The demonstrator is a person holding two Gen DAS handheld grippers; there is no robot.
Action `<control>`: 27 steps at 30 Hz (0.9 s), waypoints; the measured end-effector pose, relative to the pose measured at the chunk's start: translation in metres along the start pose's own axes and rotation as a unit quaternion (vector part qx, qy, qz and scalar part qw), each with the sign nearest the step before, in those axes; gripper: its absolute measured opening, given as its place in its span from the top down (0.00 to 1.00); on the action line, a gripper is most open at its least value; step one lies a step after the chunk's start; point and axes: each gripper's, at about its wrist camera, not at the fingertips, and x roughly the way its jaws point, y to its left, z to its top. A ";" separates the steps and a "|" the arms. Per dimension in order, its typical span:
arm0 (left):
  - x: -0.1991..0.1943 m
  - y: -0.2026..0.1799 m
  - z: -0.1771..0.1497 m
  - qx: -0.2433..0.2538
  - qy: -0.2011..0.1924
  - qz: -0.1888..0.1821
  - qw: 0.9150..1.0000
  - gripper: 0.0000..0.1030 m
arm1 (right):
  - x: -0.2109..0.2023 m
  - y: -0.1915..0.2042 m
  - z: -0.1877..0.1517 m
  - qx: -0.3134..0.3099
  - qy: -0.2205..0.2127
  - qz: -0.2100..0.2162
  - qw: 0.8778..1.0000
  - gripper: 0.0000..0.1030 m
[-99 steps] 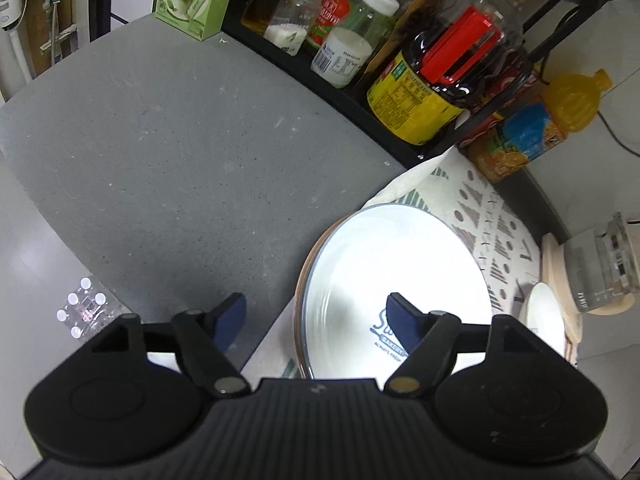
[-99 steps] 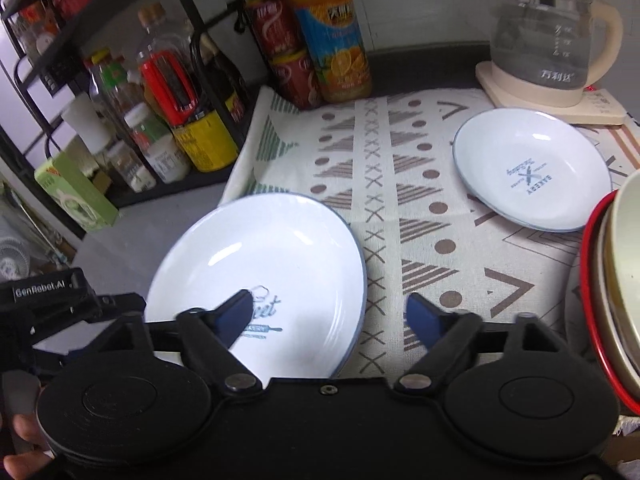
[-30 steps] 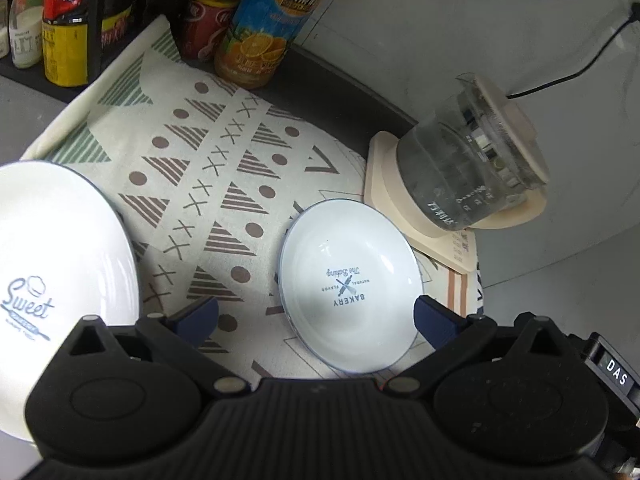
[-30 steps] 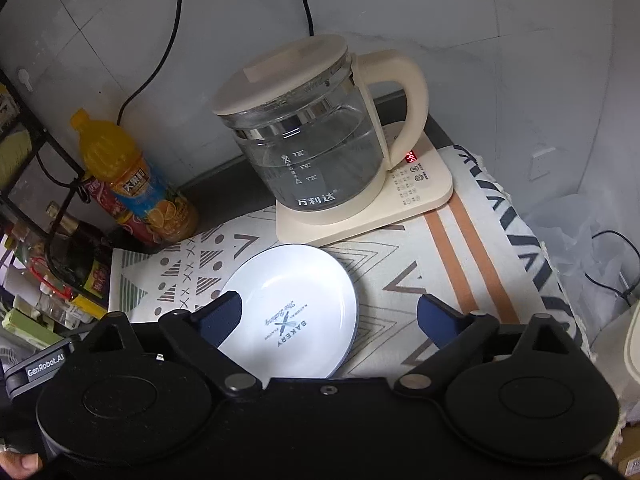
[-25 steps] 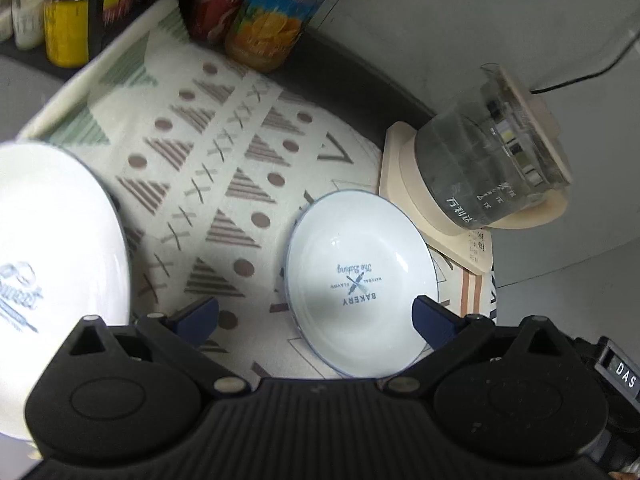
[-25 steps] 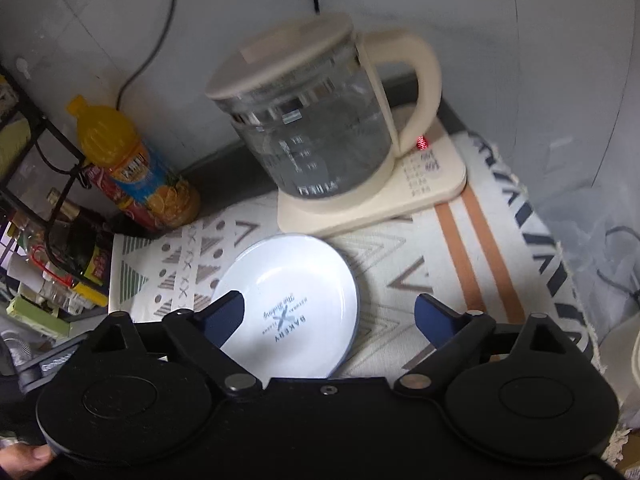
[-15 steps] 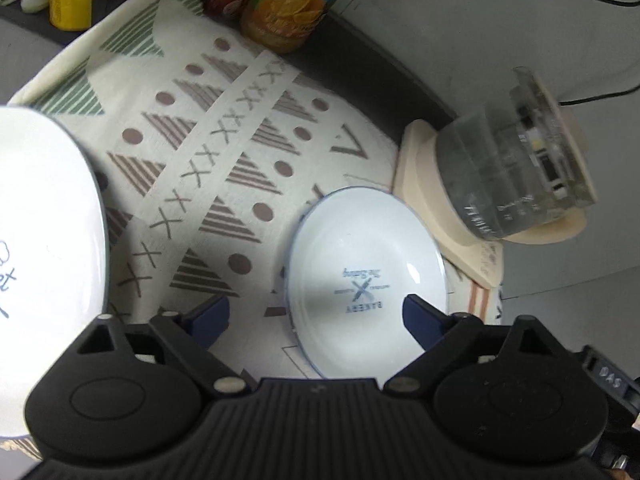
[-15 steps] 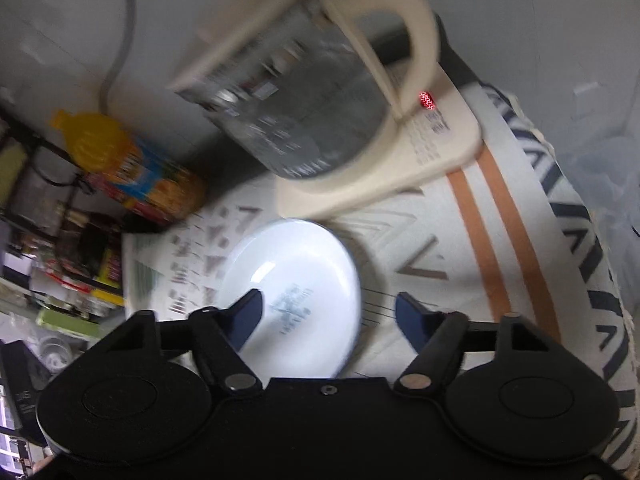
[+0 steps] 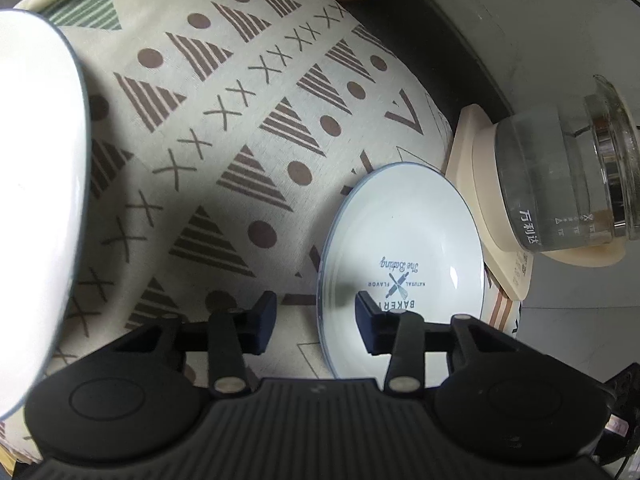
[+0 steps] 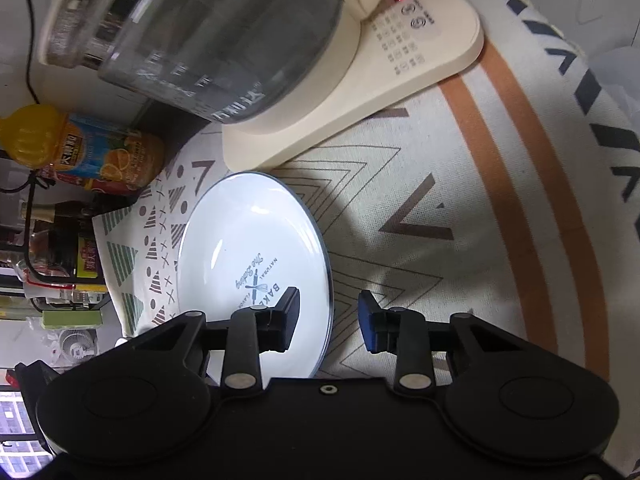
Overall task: Organize plates and bowls
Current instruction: 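Close both grippers on the 'Bakery' plate rim and lift it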
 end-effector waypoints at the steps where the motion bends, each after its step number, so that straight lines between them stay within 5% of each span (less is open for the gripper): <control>1: 0.001 -0.001 0.000 0.000 0.000 -0.001 1.000 0.61 | 0.002 0.000 0.001 -0.001 0.004 -0.001 1.000 0.69; 7: 0.006 -0.004 -0.001 -0.002 -0.004 -0.004 1.000 0.68 | 0.015 0.007 0.006 -0.019 0.024 -0.015 0.999 0.70; 11: 0.010 0.000 0.003 -0.015 0.001 -0.017 1.000 0.84 | 0.023 0.012 0.007 -0.035 0.022 -0.035 0.999 0.86; 14: 0.012 0.003 0.004 -0.019 -0.001 -0.020 1.000 0.90 | 0.026 0.013 0.009 -0.035 0.024 -0.030 0.999 0.88; 27: -0.004 -0.005 0.008 0.006 -0.029 -0.022 0.999 0.92 | 0.010 0.025 0.005 -0.074 -0.005 -0.002 0.997 0.93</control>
